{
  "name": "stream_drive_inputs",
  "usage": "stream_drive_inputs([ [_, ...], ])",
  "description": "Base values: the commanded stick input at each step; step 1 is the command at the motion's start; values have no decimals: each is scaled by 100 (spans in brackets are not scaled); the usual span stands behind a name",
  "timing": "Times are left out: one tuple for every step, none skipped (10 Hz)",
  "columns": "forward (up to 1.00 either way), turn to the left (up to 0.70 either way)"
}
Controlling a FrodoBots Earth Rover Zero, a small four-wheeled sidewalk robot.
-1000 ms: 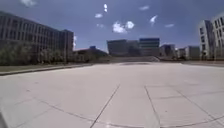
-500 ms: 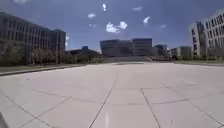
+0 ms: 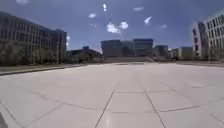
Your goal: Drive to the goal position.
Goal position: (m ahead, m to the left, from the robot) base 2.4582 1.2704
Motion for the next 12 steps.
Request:
stream_drive_inputs([
  [50, 0],
  [50, 0],
  [50, 0],
  [50, 0],
  [50, 0],
  [50, 0],
  [50, 0],
  [50, 0],
  [50, 0],
  [50, 0],
  [50, 0],
  [50, 0],
])
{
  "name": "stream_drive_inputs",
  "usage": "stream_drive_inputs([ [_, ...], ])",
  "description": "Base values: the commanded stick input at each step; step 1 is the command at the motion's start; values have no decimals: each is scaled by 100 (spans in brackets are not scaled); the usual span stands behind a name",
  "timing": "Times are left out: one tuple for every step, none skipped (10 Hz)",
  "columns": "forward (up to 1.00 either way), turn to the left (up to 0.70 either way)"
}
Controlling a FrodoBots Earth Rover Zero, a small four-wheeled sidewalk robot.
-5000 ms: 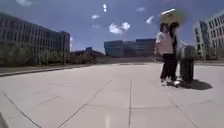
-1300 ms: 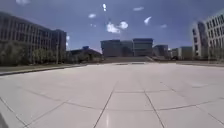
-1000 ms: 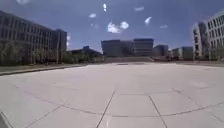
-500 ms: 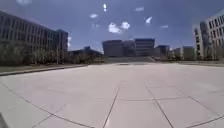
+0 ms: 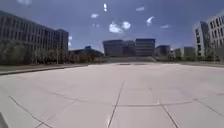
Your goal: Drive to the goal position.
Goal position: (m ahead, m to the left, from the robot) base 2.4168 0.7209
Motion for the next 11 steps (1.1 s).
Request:
stream_drive_inputs([
  [50, 0],
  [50, 0],
  [50, 0],
  [50, 0],
  [50, 0],
  [50, 0],
  [50, 0],
  [50, 0],
  [50, 0],
  [50, 0],
  [50, 0],
])
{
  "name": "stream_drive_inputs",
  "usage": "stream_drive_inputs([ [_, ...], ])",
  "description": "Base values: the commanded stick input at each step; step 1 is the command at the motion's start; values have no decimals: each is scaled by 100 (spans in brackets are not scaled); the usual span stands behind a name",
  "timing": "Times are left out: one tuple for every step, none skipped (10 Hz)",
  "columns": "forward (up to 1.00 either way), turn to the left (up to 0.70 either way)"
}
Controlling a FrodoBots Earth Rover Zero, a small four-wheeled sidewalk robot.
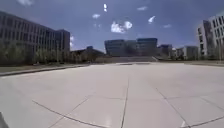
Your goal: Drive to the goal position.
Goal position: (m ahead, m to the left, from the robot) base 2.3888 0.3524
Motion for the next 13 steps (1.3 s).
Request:
stream_drive_inputs([
  [50, 0],
  [50, 0],
  [50, 0],
  [50, 0],
  [50, 0],
  [50, 0],
  [50, 0],
  [50, 0],
  [50, 0],
  [50, 0],
  [50, 0],
  [50, 0],
  [50, 0],
])
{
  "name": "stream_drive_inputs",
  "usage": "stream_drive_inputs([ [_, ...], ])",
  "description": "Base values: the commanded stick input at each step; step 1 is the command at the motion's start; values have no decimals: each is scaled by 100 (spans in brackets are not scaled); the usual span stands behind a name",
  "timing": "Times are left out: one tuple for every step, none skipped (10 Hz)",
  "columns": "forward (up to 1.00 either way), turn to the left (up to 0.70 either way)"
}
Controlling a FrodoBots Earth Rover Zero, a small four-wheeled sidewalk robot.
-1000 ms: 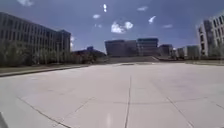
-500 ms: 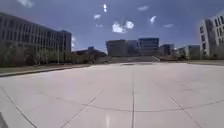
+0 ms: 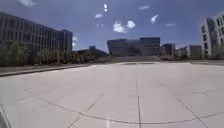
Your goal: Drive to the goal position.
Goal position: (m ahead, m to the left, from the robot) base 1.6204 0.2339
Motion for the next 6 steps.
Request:
stream_drive_inputs([
  [50, 0],
  [50, 0],
  [50, 0],
  [50, 0],
  [50, 0],
  [50, 0],
])
